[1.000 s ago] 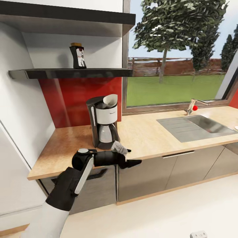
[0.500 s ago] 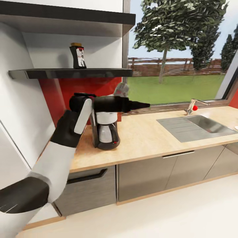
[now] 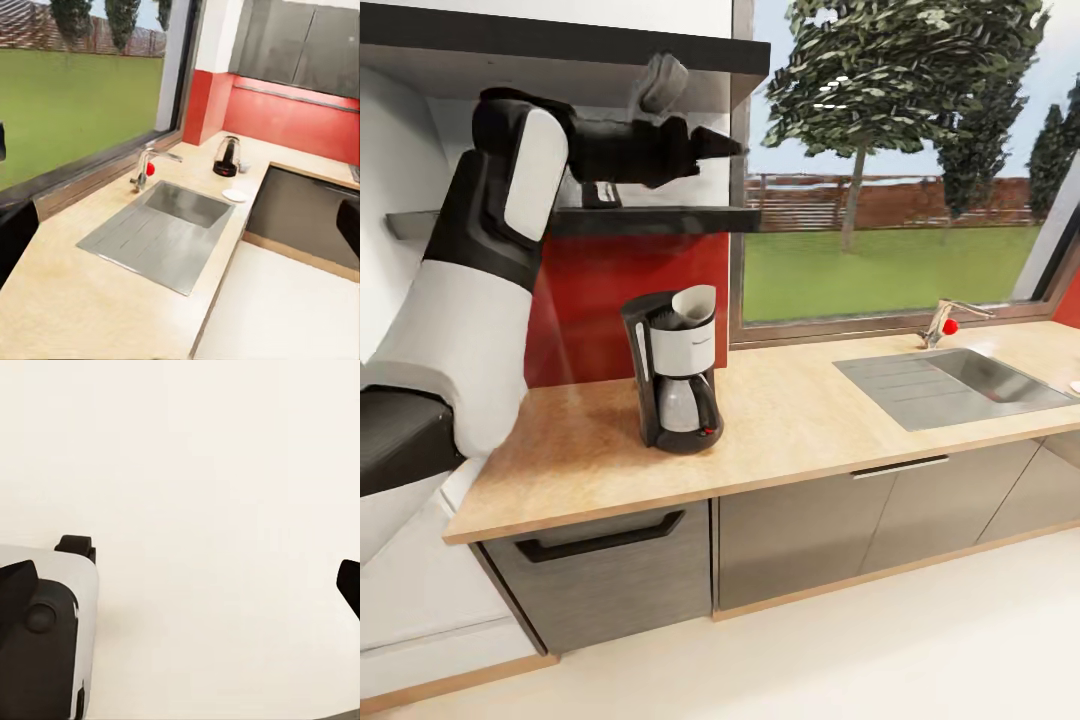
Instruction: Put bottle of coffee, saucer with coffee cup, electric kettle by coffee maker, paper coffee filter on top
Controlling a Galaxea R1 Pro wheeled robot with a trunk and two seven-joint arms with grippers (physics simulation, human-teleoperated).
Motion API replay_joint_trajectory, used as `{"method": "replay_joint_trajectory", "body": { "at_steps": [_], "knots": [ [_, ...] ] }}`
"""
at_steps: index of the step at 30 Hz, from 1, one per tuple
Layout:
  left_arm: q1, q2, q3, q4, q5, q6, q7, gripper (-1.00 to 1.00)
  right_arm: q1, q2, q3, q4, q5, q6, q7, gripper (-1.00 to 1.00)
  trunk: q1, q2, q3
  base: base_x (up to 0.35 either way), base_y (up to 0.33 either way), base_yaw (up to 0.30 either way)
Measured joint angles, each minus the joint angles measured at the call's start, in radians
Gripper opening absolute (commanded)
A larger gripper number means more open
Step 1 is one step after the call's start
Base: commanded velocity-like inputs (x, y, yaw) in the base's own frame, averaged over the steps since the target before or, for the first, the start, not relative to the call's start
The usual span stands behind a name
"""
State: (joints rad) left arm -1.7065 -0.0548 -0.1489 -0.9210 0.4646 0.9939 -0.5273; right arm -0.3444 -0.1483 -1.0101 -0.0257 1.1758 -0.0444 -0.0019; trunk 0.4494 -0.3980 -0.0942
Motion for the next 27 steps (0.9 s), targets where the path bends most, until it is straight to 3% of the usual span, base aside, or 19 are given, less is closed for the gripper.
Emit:
{"method": "replay_joint_trajectory", "body": {
  "at_steps": [3,6,8,11,13,14,19,21,24,27],
  "knots": [
    [-0.042,0.045,-0.002,-0.043,-0.011,0.004,0.15,1.0,0.0,0.005,0.0,-0.001,0.001,-0.001,-0.001,1.0,0.0,0.0,0.0,0.0,0.0,0.0],
    [-0.06,0.056,-0.004,-0.053,-0.052,0.005,0.253,1.0,0.0,0.014,0.0,-0.001,-0.001,-0.002,-0.001,1.0,0.0,0.0,0.0,0.0,0.0,0.0],
    [-0.065,0.058,-0.007,-0.055,-0.114,0.005,0.321,1.0,0.0,0.027,0.0,-0.001,-0.001,-0.002,0.0,1.0,0.0,0.0,0.0,0.0,0.0,0.0],
    [-0.067,0.054,-0.009,-0.049,-0.199,0.004,0.363,1.0,0.0,0.042,0.0,-0.001,-0.001,-0.002,0.0,1.0,0.0,0.0,0.0,0.0,0.0,0.0],
    [-0.065,0.047,-0.009,-0.045,-0.371,-0.002,0.382,1.0,0.0,0.06,0.0,-0.001,-0.001,-0.002,0.001,1.0,0.0,0.0,0.0,0.0,0.0,0.0],
    [-0.065,0.046,-0.009,-0.044,-0.412,-0.003,0.388,1.0,0.0,0.063,0.0,-0.001,-0.001,-0.002,0.001,1.0,0.0,0.0,0.0,0.0,0.0,0.0],
    [-0.058,0.023,-0.007,-0.041,-0.544,-0.006,0.406,1.0,0.0,0.067,-0.001,-0.001,-0.002,-0.002,0.003,1.0,0.0,0.0,0.0,0.0,0.0,0.0],
    [-0.054,0.006,-0.005,-0.039,-0.641,-0.016,0.437,1.0,0.0,0.067,-0.001,-0.001,-0.001,-0.002,0.004,1.0,0.0,0.0,0.0,0.0,0.0,0.0],
    [-0.053,-0.006,0.0,-0.03,-0.694,-0.053,0.493,1.0,0.0,0.067,-0.002,-0.001,-0.001,-0.002,0.004,1.0,0.0,0.0,0.0,0.0,0.0,0.0],
    [-0.056,-0.01,0.006,0.028,-0.71,-0.112,0.542,1.0,0.0,0.067,-0.002,-0.001,-0.002,-0.005,0.005,1.0,0.0,0.0,0.0,0.0,0.0,0.0]
  ]
}}
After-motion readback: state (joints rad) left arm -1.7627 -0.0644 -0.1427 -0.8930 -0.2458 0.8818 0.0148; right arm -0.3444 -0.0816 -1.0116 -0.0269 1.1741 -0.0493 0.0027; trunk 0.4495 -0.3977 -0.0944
